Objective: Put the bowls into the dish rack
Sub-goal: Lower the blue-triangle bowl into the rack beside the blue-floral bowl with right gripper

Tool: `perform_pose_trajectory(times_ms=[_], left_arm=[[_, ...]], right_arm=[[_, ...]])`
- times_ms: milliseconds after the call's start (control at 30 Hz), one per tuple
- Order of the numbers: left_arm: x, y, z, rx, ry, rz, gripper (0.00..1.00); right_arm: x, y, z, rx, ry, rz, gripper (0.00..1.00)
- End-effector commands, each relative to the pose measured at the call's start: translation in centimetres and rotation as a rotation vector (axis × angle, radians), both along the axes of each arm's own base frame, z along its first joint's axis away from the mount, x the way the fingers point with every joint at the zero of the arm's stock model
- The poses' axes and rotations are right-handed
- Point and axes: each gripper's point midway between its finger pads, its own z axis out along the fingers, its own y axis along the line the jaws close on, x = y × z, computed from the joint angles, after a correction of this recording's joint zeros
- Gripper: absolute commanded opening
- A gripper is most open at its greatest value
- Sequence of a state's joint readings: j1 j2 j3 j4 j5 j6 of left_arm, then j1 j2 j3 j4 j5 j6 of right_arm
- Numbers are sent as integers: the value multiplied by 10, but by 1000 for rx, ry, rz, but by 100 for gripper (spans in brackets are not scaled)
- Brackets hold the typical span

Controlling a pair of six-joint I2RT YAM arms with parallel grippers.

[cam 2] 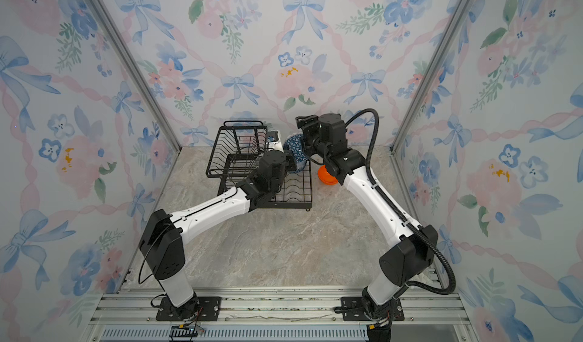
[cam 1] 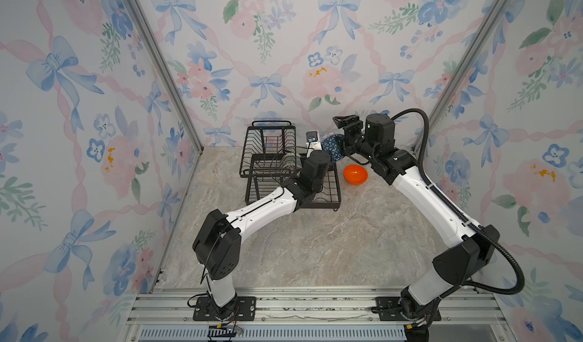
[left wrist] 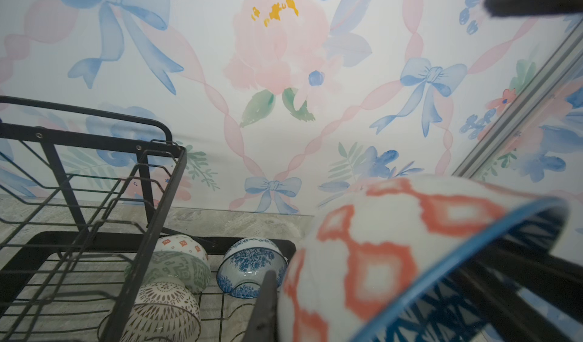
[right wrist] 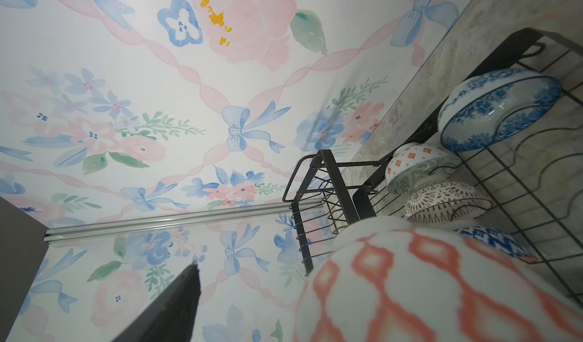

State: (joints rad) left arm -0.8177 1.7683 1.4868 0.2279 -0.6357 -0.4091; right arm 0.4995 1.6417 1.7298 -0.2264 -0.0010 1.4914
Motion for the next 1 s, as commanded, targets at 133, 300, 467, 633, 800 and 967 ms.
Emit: perform_pose_trajectory(times_ms=[133, 300, 467, 633, 800, 967], left_arm=[[-5, -1, 29, -52, -79, 6, 0], [-9, 5, 24, -40, -73, 17, 0], [-14, 13, 21, -21, -68, 32, 0], [-18, 17, 19, -25, -63, 32, 12], [-21, 19, 20, -45, -58, 29, 33], [-22, 18, 11, -40, -27, 25, 45]], right_arm=[[4, 15, 11, 62, -16, 20, 49], [2, 17, 8, 51, -12, 25, 27], [0, 20, 4, 45, -9, 36, 9], [-1, 26, 9, 52, -36, 56, 0], [0, 28, 13, 40, -52, 62, 0], [3, 30, 17, 39, -63, 70, 0]])
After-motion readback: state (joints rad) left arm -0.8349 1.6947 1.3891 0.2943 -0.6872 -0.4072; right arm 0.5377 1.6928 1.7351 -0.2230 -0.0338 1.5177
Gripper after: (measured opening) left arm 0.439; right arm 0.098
